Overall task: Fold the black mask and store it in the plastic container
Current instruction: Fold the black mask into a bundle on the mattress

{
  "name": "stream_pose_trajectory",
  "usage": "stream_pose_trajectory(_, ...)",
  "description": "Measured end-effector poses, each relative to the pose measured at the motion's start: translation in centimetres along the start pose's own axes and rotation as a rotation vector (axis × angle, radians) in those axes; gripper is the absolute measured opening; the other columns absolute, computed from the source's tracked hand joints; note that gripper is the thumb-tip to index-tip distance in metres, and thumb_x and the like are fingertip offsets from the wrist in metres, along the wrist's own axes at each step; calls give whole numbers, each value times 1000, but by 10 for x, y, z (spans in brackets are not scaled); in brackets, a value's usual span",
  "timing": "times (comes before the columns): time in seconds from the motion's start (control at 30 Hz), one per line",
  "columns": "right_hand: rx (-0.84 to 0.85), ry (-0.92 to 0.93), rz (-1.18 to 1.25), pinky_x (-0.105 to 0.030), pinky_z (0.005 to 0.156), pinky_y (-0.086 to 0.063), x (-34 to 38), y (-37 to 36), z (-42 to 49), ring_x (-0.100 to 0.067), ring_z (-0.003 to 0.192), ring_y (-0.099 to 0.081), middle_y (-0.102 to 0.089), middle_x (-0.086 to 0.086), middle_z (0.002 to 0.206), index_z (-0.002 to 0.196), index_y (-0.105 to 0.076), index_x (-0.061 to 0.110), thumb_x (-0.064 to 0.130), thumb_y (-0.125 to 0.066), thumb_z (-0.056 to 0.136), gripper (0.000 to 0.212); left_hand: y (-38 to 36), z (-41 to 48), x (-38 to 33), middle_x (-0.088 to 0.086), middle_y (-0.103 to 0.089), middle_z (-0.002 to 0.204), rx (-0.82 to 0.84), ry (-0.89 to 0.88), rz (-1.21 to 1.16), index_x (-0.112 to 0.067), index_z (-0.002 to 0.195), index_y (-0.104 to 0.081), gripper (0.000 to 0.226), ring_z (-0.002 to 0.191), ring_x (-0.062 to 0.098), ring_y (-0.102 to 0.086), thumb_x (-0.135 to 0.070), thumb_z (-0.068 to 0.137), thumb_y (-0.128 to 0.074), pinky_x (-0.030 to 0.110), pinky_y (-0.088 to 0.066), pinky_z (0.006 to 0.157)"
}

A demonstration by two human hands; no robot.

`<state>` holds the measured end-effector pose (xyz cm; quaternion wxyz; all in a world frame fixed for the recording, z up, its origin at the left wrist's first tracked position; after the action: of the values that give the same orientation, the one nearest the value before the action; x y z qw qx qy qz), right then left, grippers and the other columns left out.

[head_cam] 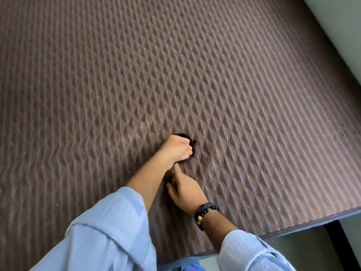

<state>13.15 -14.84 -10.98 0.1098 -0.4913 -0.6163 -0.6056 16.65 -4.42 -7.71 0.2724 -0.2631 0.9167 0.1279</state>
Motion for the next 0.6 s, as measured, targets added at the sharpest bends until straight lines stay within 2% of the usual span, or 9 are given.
stream_pose_trajectory(0.07,-103,-48,96,-33,78,-51,-3,8,-20,-18,93,-63,-69,0,110,153,-24,26,24,-48,93,65,6,-7,0,28,-66,134,59,3,-85,6,144,-53,39,123,41,-68,4,105,-44,30,-59,84)
stream_pose_trajectory(0.13,-383,-178,260,-33,91,-53,-12,32,-35,-12,100,-65,-68,4,117,143,-42,33,23,-48,95,49,17,-8,0,15,-73,116,-2,-72,-55,-1,140,-58,36,96,29,-75,-2,106,-44,24,-60,71)
stream_pose_trajectory(0.2,-611,-279,350,-39,93,-52,-19,58,-31,-9,102,-63,-66,6,114,129,-51,33,28,-48,97,33,38,-6,1,4,-74,104,-202,-170,6,-9,129,-65,28,78,17,-71,-12,105,-51,23,-59,63)
stream_pose_trajectory(0.23,-654,-310,354,-41,94,-52,-19,69,-21,-9,104,-62,-64,5,115,128,-51,29,33,-49,97,31,51,-6,4,2,-75,106,-336,-205,74,-14,124,-67,24,83,19,-72,-18,104,-55,29,-60,69)
stream_pose_trajectory(0.3,-627,-377,346,-40,97,-52,-16,83,7,-14,111,-60,-58,-1,126,135,-49,20,47,-54,94,50,69,-9,15,0,-74,118,-559,-196,233,-23,121,-66,25,106,26,-72,-29,97,-63,36,-57,89)
stream_pose_trajectory(0.37,-515,-496,317,-36,96,-50,-21,89,33,-21,117,-59,-56,-5,131,138,-49,14,59,-59,87,69,73,-10,32,2,-68,131,-591,-81,290,-24,130,-60,42,120,29,-67,-37,91,-70,38,-54,98)
stream_pose_trajectory(0.4,-434,-560,291,-34,90,-49,-26,89,44,-24,115,-60,-59,-7,126,133,-52,12,59,-63,85,68,71,-8,41,5,-67,136,-558,-17,289,-22,137,-58,53,123,31,-67,-39,89,-73,39,-55,100)
stream_pose_trajectory(0.5,-204,-686,277,-37,83,-52,-39,89,59,-29,104,-64,-64,-8,114,120,-56,10,38,-69,89,44,64,2,56,10,-69,138,-469,46,168,-13,147,-56,65,123,34,-68,-33,89,-76,46,-58,103)
stream_pose_trajectory(0.6,-113,-768,672,-37,67,-59,-39,81,41,-19,77,-64,-61,-7,100,100,-60,15,22,-63,97,8,50,0,63,15,-67,137,-277,71,-128,-10,148,-58,52,126,33,-64,-17,98,-68,40,-54,101)
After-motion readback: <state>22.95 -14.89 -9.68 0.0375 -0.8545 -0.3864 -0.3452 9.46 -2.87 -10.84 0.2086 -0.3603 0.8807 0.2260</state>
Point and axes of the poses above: each hand's wrist, its own z-axis towards the middle knuckle, its own y-axis out of the back of the hand, x = y × z, the point moved 7 cm from there along z, towards the middle knuckle
